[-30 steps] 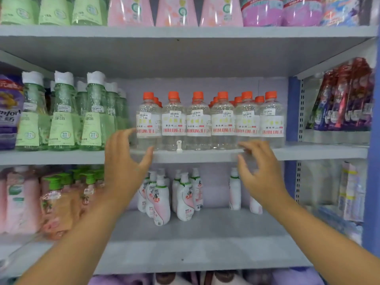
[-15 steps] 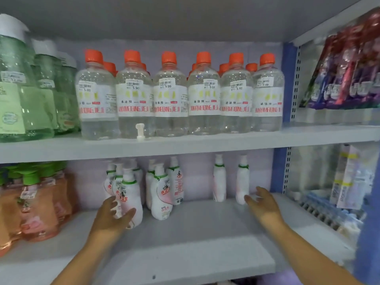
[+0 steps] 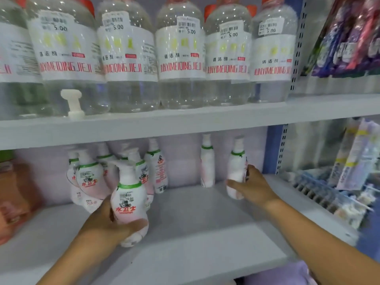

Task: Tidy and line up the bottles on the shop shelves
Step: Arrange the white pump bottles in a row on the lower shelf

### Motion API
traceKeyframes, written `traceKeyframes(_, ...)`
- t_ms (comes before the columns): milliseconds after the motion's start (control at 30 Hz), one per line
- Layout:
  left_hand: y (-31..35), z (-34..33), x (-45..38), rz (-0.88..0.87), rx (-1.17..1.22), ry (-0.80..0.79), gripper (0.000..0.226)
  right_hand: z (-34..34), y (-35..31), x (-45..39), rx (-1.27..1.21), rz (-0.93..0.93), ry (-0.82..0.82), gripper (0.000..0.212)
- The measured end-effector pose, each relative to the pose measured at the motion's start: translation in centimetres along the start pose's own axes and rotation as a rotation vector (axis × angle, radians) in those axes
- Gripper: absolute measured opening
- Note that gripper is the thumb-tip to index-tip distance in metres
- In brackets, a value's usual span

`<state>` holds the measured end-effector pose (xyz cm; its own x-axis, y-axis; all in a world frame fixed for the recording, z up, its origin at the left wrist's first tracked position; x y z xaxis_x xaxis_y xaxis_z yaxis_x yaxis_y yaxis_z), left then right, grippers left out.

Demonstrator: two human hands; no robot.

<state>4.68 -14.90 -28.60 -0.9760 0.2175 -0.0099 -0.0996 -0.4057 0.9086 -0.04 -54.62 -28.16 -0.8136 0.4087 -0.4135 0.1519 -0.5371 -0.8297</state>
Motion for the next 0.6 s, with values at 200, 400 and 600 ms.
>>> traceKeyframes(200, 3.9, -10.4, -0.7, -0.022, 0.056, -0.02, 0.057, 3.4, 0.5, 4.6, -0.072, 0.009, 0.05, 0.046)
traceKeyframes(400, 9.3, -20.7, -3.1, -0.05, -0.017, -0.046, 0.045, 10.1, 2.6, 6.1, -0.122, -0.014, 0.151, 0.058)
traceKeyframes(600, 12.9, -28.4, -5.0, -0.07, 0.042, -0.121, 0.046, 13.4, 4.6, 6.5, -0.185, 0.035, 0.188, 0.05)
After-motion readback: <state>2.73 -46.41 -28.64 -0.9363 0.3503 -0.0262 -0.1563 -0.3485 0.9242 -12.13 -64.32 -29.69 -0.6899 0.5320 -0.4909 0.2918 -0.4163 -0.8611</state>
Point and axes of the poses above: each hand's wrist, its own x-axis away from the middle knuckle, its own z-axis out of the back of the hand, y = z × x, the point moved 1 cm from there along -x, towards the middle knuckle, and after that the axes turned 11 degrees about z, right-handed, at the moved point
